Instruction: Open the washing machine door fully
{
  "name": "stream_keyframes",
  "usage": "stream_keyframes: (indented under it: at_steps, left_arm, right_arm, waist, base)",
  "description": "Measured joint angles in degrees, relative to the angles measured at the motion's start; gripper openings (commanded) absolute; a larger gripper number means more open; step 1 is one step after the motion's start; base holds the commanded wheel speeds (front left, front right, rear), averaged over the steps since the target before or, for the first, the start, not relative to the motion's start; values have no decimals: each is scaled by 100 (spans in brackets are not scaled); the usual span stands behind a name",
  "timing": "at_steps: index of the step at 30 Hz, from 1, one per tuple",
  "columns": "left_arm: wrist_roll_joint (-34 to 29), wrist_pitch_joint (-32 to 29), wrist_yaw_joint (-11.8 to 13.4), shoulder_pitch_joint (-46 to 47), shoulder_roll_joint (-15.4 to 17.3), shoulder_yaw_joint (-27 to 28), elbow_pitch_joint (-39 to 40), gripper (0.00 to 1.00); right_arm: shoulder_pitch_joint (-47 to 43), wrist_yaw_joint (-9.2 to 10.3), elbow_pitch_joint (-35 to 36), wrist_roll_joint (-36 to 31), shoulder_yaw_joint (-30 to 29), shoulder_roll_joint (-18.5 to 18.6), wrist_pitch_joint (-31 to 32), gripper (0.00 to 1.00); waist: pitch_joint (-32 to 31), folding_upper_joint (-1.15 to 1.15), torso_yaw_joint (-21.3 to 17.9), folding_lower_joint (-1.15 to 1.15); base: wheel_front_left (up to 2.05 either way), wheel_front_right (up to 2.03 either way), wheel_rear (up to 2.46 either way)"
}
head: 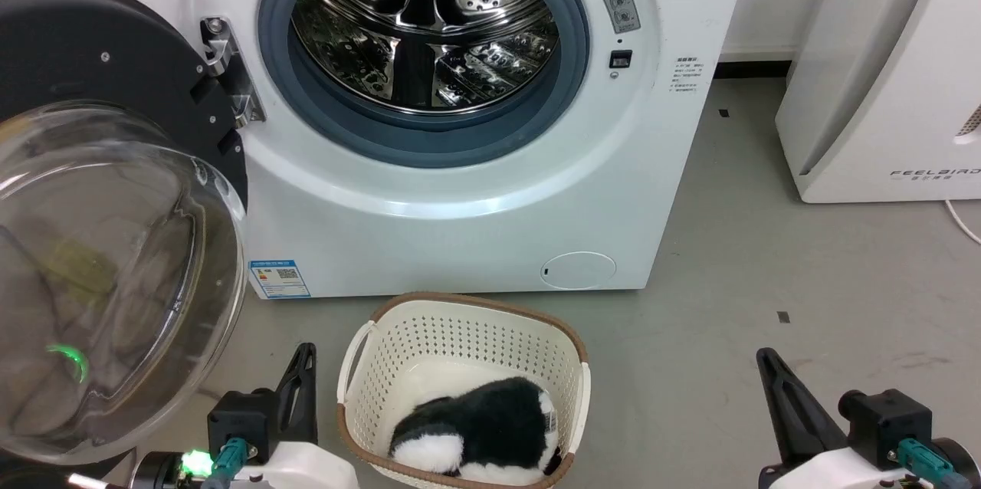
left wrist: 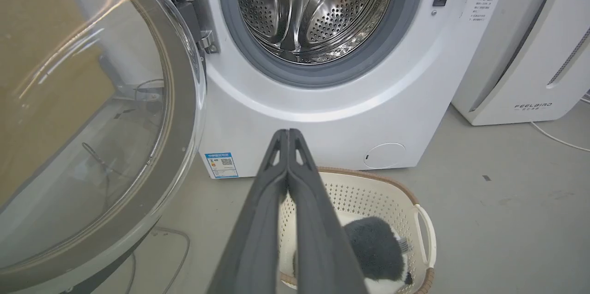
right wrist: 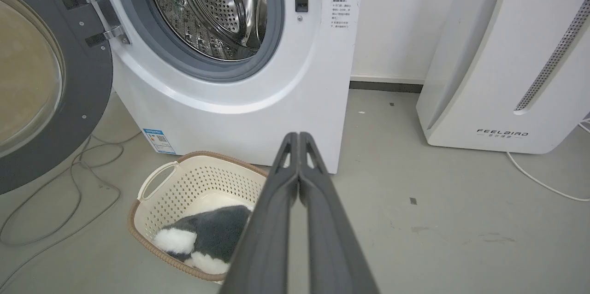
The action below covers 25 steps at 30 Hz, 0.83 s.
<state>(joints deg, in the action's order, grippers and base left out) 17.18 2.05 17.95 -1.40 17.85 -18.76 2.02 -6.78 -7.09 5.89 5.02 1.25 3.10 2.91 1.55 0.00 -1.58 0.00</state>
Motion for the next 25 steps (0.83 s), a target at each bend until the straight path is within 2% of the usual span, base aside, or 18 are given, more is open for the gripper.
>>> stream_keyframes:
  at_steps: [25]
  left_arm:
    - [-392, -49, -407, 5, -331, 437, -38, 0]
  right_arm:
    - [141, -1, -142, -98, -22, 0, -57, 0]
  waist:
    - [-36, 0, 37, 0]
  base:
    - [0, 0, 0]
